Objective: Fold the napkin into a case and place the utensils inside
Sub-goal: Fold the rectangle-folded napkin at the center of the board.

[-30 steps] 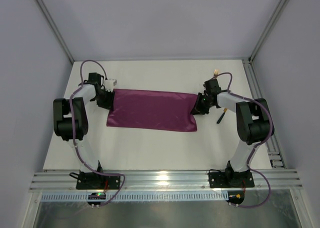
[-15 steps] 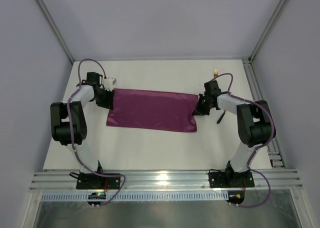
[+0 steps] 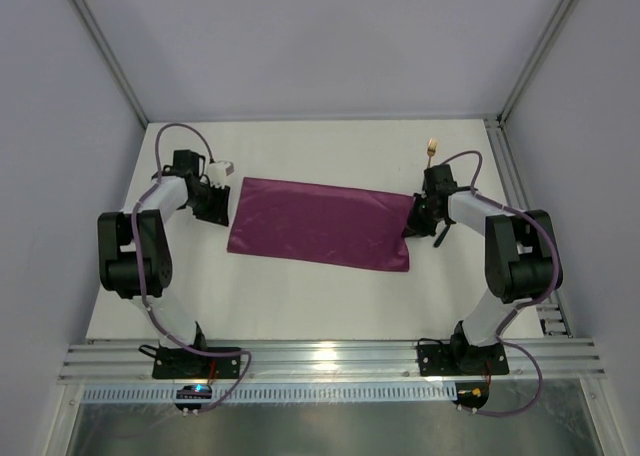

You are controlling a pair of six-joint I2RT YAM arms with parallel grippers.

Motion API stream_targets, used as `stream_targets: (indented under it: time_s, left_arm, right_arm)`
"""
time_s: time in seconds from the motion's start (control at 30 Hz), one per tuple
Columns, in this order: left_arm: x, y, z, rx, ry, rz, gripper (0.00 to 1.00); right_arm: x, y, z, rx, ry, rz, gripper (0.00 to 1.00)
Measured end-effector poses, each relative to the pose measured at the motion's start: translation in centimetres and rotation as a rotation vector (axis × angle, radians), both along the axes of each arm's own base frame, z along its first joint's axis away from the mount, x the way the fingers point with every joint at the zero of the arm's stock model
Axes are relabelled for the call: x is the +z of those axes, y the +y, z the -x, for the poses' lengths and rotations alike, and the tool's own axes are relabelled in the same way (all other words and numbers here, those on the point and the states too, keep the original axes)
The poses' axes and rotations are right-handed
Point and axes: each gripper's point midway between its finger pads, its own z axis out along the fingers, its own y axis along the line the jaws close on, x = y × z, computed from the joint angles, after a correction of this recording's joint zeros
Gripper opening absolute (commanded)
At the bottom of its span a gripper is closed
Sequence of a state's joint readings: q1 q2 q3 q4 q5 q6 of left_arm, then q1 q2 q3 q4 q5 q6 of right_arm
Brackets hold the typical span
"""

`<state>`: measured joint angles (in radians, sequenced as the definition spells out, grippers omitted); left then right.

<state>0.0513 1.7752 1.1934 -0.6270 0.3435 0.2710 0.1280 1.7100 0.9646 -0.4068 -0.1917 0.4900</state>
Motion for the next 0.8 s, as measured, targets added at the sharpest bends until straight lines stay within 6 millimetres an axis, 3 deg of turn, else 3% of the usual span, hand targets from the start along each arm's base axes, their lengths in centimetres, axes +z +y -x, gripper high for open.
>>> stream_targets:
  time_s: [0.2, 0.3, 0.4, 0.5, 0.63, 0.8]
  left_arm:
    - [-0.8, -1.8, 0.6, -0.045, 0.024, -0.002, 0.26]
    - [-1.5, -2.9, 1.0, -0.072, 0.048, 0.001, 0.24]
    - [-2.0, -3.1, 1.3, -0.072, 0.066, 0.002, 0.23]
    - [-2.3, -3.1, 1.6, -0.061, 0.079, 0.004, 0.23]
    - [-2.6, -3.0, 1.8, -0.057, 0.085, 0.001, 0.22]
    - [-2.6, -3.0, 1.7, -0.056, 0.080, 0.000, 0.22]
  right_arm:
    - [0.4, -1.1, 1.0, 0.008, 0.026, 0.048, 0.04]
    - [1.5, -0.4, 0.6, 0.036, 0.015, 0.072, 0.04]
    - [3.1, 1.5, -0.3, 0.085, -0.024, 0.074, 0.04]
    - [5.1, 4.7, -1.4, 0.148, -0.081, 0.060, 0.04]
    - [7.3, 10.6, -3.2, 0.234, -0.147, 0.014, 0.04]
    - [7.2, 18.7, -4.7, 0.320, -0.162, -0.068, 0.04]
